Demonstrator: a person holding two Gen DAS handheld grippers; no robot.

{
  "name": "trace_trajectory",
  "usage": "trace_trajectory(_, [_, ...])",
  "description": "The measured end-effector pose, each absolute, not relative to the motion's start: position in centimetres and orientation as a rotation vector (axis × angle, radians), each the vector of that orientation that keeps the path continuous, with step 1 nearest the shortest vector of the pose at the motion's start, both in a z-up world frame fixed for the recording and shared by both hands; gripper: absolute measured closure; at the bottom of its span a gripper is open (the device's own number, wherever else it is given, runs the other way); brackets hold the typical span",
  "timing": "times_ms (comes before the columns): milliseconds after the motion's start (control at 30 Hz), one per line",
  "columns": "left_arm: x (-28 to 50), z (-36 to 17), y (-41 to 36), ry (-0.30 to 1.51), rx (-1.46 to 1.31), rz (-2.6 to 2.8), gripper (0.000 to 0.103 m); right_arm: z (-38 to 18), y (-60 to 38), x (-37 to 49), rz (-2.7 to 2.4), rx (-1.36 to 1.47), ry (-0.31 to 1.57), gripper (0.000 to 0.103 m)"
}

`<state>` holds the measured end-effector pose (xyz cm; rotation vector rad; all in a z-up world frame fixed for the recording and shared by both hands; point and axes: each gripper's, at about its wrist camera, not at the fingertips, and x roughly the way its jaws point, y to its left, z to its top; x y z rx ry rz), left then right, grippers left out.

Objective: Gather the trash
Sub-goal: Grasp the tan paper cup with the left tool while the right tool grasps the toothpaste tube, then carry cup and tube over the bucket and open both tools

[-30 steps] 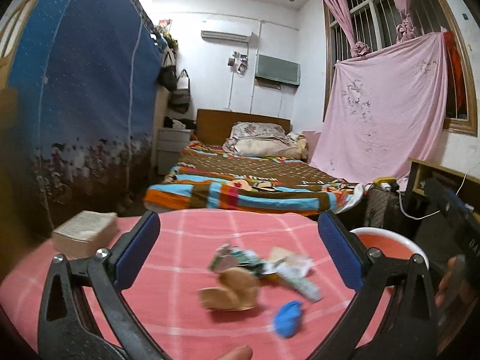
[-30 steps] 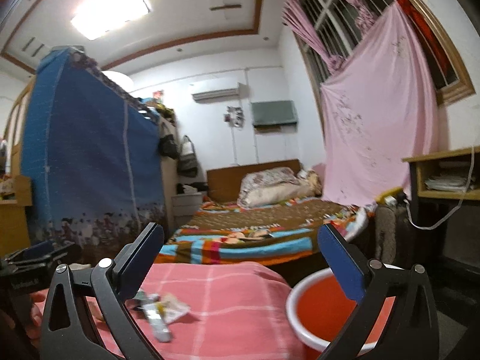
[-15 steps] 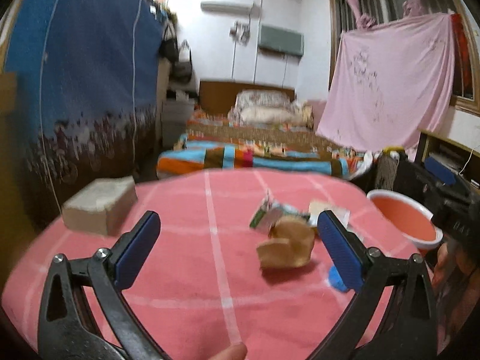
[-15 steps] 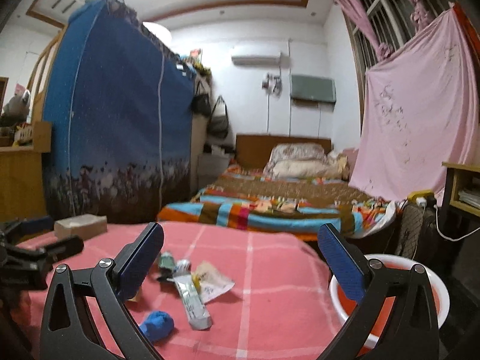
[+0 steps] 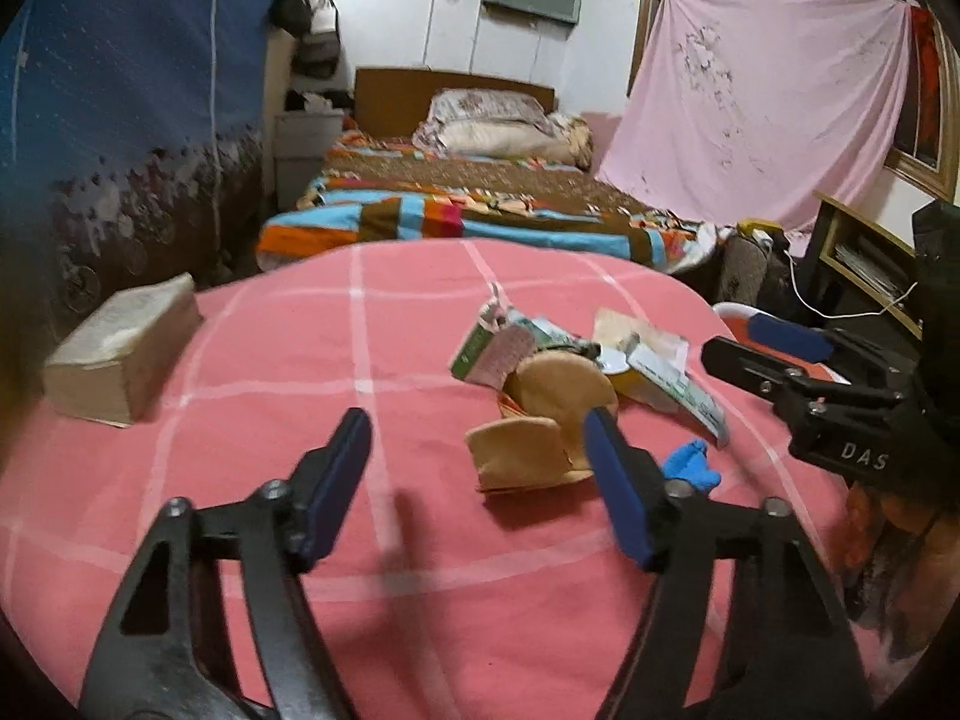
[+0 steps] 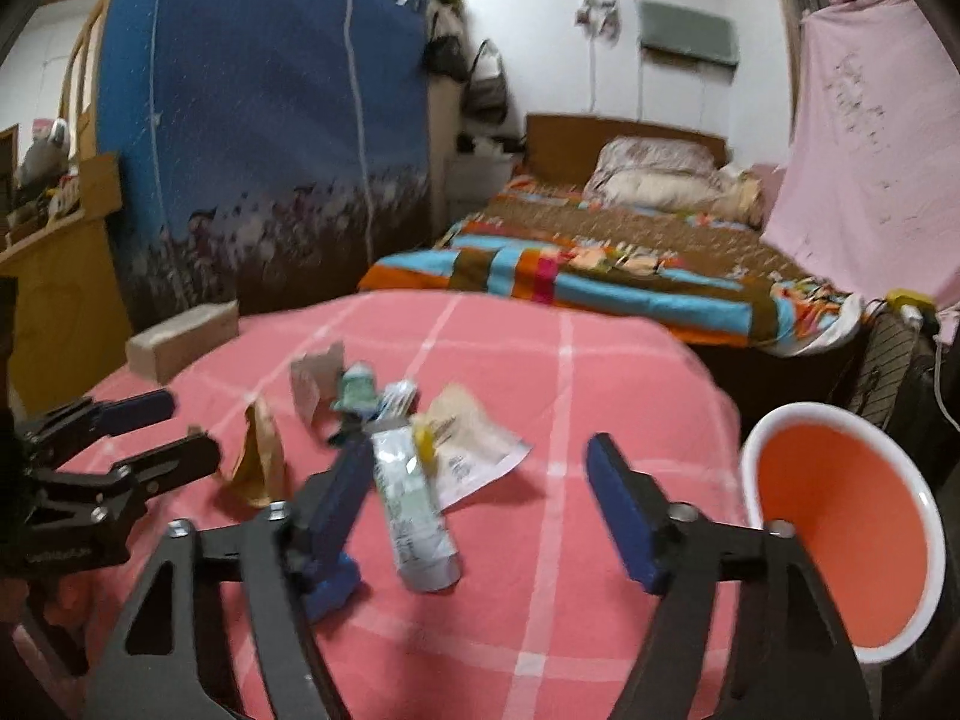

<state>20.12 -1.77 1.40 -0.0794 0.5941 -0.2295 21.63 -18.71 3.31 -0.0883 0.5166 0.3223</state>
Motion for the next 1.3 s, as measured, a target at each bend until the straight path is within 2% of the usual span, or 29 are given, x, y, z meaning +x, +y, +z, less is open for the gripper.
trace_trajectory(133, [20.7,1.2,-1.9,0.637,-0.103,-0.267,0.068,2.6,-17.8,22.4,0.373,-0.113,0.584,0.049])
trace_trajectory(333, [21.0,1.0,-2.2,0.66,-0.105,-0.285,0.086,1.9,-16.5,22.4,0.403,-0.166,0.626,0.067])
trace_trajectory(400, [20.9,1.1,-2.3,0.659,-0.106,-0.289,0.088,1.8,-16.3,22.5,0.409,-0.178,0.633,0.07])
trace_trajectory(500, [20.6,1.2,-2.3,0.65,-0.101,-0.293,0.091,1.6,-16.0,22.6,0.424,-0.19,0.652,0.08])
trace_trajectory(600, [20.5,1.3,-2.4,0.642,-0.096,-0.299,0.092,1.5,-15.9,22.6,0.436,-0.195,0.658,0.085])
trace_trajectory(1000, [19.1,2.6,-2.9,0.535,-0.084,-0.271,0.094,2.9,-17.6,20.8,0.434,-0.131,0.517,0.085])
trace_trajectory(1300, [18.3,5.6,-5.7,0.36,-0.082,-0.256,0.094,5.1,-21.6,18.1,0.392,0.035,0.295,0.085])
